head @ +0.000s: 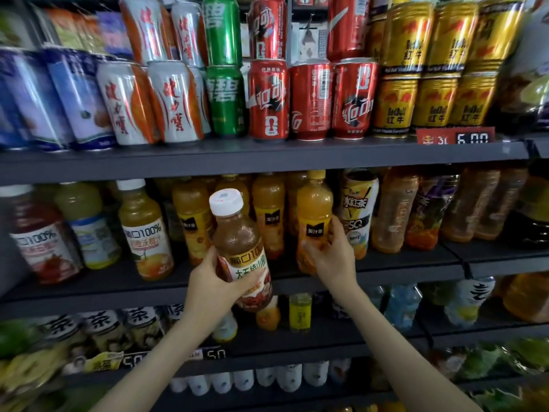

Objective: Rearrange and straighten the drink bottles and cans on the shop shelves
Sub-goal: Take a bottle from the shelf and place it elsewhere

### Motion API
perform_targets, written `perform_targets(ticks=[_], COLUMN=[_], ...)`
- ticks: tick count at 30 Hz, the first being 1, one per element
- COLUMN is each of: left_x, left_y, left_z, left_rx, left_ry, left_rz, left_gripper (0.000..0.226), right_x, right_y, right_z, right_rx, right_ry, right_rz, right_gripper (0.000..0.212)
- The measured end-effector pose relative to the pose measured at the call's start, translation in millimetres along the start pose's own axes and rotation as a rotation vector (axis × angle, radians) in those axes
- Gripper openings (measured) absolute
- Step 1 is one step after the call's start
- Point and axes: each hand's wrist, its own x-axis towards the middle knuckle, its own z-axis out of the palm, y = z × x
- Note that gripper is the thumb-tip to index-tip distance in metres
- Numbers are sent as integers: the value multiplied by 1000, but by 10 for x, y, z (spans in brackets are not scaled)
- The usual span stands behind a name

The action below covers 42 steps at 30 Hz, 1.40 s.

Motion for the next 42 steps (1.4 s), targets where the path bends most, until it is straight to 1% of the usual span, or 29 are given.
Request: perform_targets(ticks=[3,8,10,12,14,15,16,18,19,21,22,24,27,30,35,38,40,41,42], left_x=[44,165,178,186,182,177,176,174,174,183,196,207,141,-33,-390,-587,-698,-744,-769], left_y=[-14,-12,20,35,51,63,77,125,155,248,315,432,627,844,1231,1450,1614,1688,1754], left_z=[-161,-274,-294,-308,-324,-327,-324,-303,-281,-210,-157,8,348,726,1525,2083,2438,2596,2745], left_rx=[-34,-113,-125,-146,-162,-160,-152,-132,-123,-86,-59,-33,-15,-111,-221,-207,-220,-236,-253], left_ry=[-44,-189,-257,-330,-386,-415,-446,-507,-539,-606,-640,-715,-751,-787,-837,-927,-972,-961,-913], left_rz=[-40,-110,-122,-133,-144,-143,-140,-126,-114,-77,-61,-11,71,107,199,228,247,250,259], left_gripper=[49,45,40,38,36,36,35,34,33,37,43,45,48,48,55,73,64,58,54], right_x=[142,342,261,41,-245,-376,-490,-661,-720,-787,-800,-803,-802,-836,-972,-1040,-1053,-1049,-1030], right_y=[42,75,5,-140,-349,-470,-599,-834,-931,-1065,-1097,-1105,-1099,-1070,-890,-728,-599,-525,-455], right_z=[121,266,290,294,267,234,188,83,23,-105,-173,-342,-689,-1106,-1950,-2595,-3038,-3246,-3440], right_rx=[-63,-154,-171,-161,-83,-15,56,146,150,115,96,81,49,30,-13,4,5,-6,-22], right_ry=[-21,-86,-52,22,67,34,-43,-235,-304,-333,-308,-238,-134,-40,118,166,183,191,199], right_rz=[-3,77,65,49,20,20,40,89,110,130,139,173,203,178,108,105,113,111,107], right_gripper=[57,71,72,69,62,58,55,57,58,57,53,45,41,38,41,40,43,46,48])
